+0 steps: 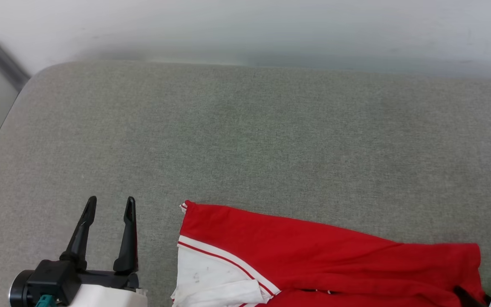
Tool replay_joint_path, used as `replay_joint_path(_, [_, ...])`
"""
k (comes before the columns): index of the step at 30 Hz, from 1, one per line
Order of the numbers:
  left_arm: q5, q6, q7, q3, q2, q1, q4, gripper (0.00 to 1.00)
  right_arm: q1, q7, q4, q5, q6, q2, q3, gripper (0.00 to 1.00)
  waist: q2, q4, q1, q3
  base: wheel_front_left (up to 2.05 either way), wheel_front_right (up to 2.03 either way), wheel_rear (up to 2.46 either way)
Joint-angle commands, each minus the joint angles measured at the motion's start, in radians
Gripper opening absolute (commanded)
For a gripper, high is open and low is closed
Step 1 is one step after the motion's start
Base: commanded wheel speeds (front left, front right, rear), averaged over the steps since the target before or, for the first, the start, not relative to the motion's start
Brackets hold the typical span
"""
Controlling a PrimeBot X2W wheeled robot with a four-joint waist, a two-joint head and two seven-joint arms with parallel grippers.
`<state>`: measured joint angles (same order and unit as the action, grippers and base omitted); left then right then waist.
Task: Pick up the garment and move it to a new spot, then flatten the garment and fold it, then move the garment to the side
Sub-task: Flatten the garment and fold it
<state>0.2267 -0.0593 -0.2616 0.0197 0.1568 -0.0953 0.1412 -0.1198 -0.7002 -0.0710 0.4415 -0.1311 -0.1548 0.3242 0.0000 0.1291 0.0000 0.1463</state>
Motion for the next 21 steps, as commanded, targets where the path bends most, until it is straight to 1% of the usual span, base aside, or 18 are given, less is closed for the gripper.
replay_joint_path(1, [-0.016, -0.016, -0.004, -0.014, -0.017, 0.008, -0.002, 1.0, -0.007, 0.006, -0.032, -0.015, 0.001, 0.015, -0.006, 1.0, 0.0, 0.009, 0.0, 0.01, 0.0, 0.0, 0.0])
replay_joint_path(3, [-0.029, -0.031, -0.004, -0.024, -0.032, 0.014, -0.005, 1.0, -0.007, 0.012, -0.058, -0.014, 0.001, 0.024, -0.011, 1.0, 0.0, 0.015, 0.0, 0.014, 0.0, 0.0, 0.0])
replay_joint_path(7, [-0.043, -0.045, -0.004, -0.035, -0.047, 0.021, -0.008, 1.0, -0.006, 0.016, -0.092, 0.001, 0.0, 0.044, -0.042, 1.0, 0.0, 0.022, 0.0, 0.021, 0.0, 0.0, 0.0])
replay_joint_path(11, [-0.057, -0.057, -0.004, -0.042, -0.06, 0.02, -0.014, 1.0, -0.006, 0.019, -0.123, 0.028, -0.005, 0.067, -0.098, 1.0, 0.0, 0.025, 0.0, 0.022, 0.0, 0.0, 0.0])
replay_joint_path(15, [-0.066, -0.065, -0.004, -0.047, -0.068, 0.021, -0.021, 1.0, 0.0, 0.04, -0.128, 0.053, -0.006, 0.066, -0.16, 1.0, 0.0, 0.021, 0.0, 0.018, 0.0, 0.0, 0.0])
replay_joint_path(16, [-0.069, -0.065, -0.004, -0.048, -0.069, 0.021, -0.022, 1.0, 0.004, 0.046, -0.127, 0.062, -0.006, 0.066, -0.171, 0.91, 0.0, 0.019, 0.0, 0.016, 0.0, 0.0, 0.0])
replay_joint_path(17, [-0.071, -0.067, -0.004, -0.048, -0.07, 0.021, -0.024, 1.0, 0.006, 0.055, -0.126, 0.066, -0.006, 0.065, -0.177, 0.08, 0.0, 0.018, 0.0, 0.014, 0.0, 0.0, 0.0])
replay_joint_path(18, [-0.072, -0.068, -0.004, -0.049, -0.072, 0.021, -0.024, 1.0, 0.009, 0.062, -0.124, 0.07, -0.006, 0.062, -0.182, 0.0, 0.0, 0.016, 0.0, 0.012, 0.0, 0.0, 0.0])
replay_joint_path(21, [-0.074, -0.068, -0.004, -0.055, -0.073, 0.02, -0.025, 1.0, 0.017, 0.1, -0.119, 0.069, -0.001, 0.036, -0.17, 0.0, 0.0, 0.01, 0.0, 0.007, 0.0, 0.0, 0.0])
